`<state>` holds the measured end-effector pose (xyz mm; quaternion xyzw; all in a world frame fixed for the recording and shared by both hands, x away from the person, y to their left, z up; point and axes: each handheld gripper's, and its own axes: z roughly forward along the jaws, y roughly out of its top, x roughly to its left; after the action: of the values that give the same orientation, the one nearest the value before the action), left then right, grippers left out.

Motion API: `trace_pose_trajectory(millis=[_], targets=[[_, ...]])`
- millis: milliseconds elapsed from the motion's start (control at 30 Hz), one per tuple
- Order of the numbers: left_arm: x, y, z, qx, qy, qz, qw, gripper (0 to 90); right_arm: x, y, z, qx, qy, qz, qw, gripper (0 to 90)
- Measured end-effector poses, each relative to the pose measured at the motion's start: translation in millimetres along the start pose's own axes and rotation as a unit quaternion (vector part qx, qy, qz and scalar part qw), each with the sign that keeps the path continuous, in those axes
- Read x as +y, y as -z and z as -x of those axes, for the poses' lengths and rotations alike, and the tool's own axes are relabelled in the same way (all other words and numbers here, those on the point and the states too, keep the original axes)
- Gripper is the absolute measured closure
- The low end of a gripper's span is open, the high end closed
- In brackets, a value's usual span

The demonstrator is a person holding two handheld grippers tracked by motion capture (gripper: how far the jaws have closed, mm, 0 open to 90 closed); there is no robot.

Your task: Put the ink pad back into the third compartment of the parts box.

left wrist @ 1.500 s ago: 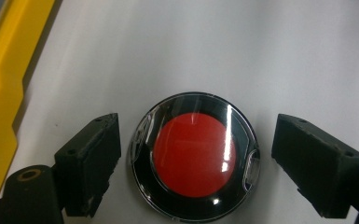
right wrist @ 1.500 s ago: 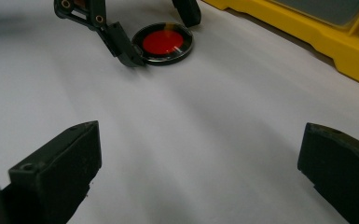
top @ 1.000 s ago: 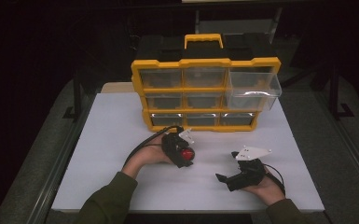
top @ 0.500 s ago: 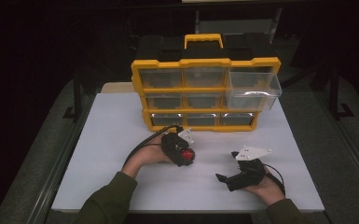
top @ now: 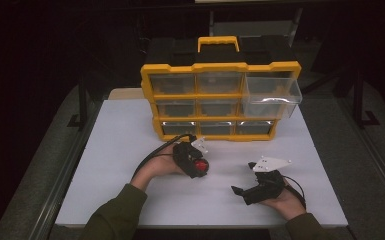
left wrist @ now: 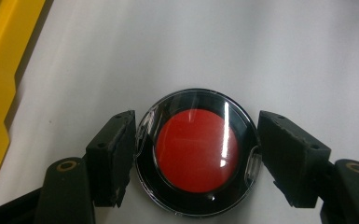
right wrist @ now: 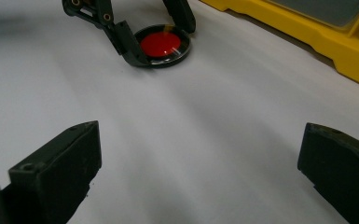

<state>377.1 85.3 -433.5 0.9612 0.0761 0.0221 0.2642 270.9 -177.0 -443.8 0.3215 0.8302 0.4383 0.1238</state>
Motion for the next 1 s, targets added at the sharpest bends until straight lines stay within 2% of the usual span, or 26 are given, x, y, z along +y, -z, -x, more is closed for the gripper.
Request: trace_pose_trajectory(millis=[367,633,1000], targets=[[3.9,18.5,-2.5,0.006,0.006,0.003,1.0,29.7,0.6,0.6,0.0,-0.001,-0.001,0.002,1.0,0.0],[8.9,34.1,-4.7,-0.008,0.017,0.023,0.9996,29.7,0.7,1.1,-0.2,0.0,-0.002,0.003,1.0,0.0],[19.6,55.1,-5.0,-0.014,0.017,0.038,0.999,29.6,0.8,2.0,-0.1,-0.001,-0.002,0.005,1.0,0.0]])
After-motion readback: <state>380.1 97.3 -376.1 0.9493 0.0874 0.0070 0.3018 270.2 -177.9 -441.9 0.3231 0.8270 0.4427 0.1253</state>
